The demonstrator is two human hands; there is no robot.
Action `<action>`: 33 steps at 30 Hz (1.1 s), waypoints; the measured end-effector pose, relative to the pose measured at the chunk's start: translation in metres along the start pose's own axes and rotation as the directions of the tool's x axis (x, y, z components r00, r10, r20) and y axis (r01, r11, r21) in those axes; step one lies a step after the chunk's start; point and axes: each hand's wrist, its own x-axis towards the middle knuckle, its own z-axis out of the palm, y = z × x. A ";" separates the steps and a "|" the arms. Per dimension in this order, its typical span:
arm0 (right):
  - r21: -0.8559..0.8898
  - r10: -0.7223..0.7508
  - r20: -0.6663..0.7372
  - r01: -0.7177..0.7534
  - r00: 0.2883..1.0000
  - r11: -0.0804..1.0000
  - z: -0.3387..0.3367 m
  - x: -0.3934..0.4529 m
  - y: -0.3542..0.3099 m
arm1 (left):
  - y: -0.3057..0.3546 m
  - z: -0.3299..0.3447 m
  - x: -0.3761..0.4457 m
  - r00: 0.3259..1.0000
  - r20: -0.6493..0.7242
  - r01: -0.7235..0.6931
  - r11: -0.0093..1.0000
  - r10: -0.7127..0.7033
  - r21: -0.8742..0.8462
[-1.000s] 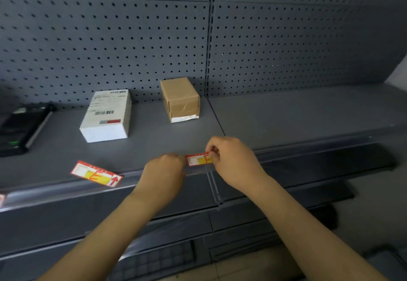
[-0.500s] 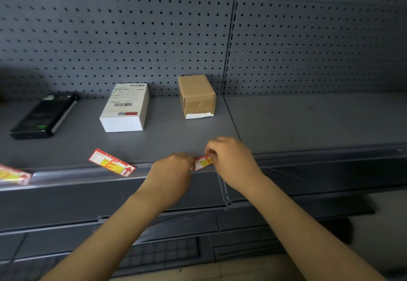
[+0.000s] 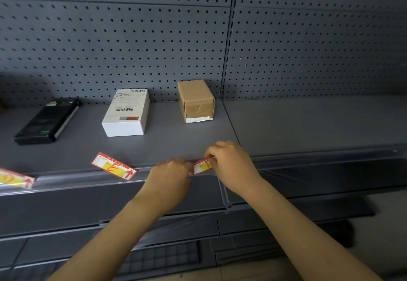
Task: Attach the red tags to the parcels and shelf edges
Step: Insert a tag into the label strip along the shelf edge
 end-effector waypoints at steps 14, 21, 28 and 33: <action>-0.026 -0.008 -0.153 0.004 0.988 1.000 -0.016 -0.028 -0.009 | 0.005 -0.017 -0.017 0.996 -0.042 0.079 0.997 -0.080 -0.025; 0.008 -0.002 -0.166 0.003 0.986 1.000 -0.022 -0.050 -0.024 | 0.003 -0.037 -0.042 0.990 -0.098 0.103 0.995 -0.102 0.000; -0.006 -0.003 -0.207 0.002 0.978 1.000 -0.028 -0.076 -0.062 | -0.004 -0.060 -0.089 0.985 -0.153 0.083 0.996 -0.078 0.026; 0.002 0.115 -0.200 -0.117 0.973 0.993 -0.027 -0.097 -0.075 | -0.017 -0.064 -0.112 0.991 -0.130 0.043 0.997 -0.035 0.058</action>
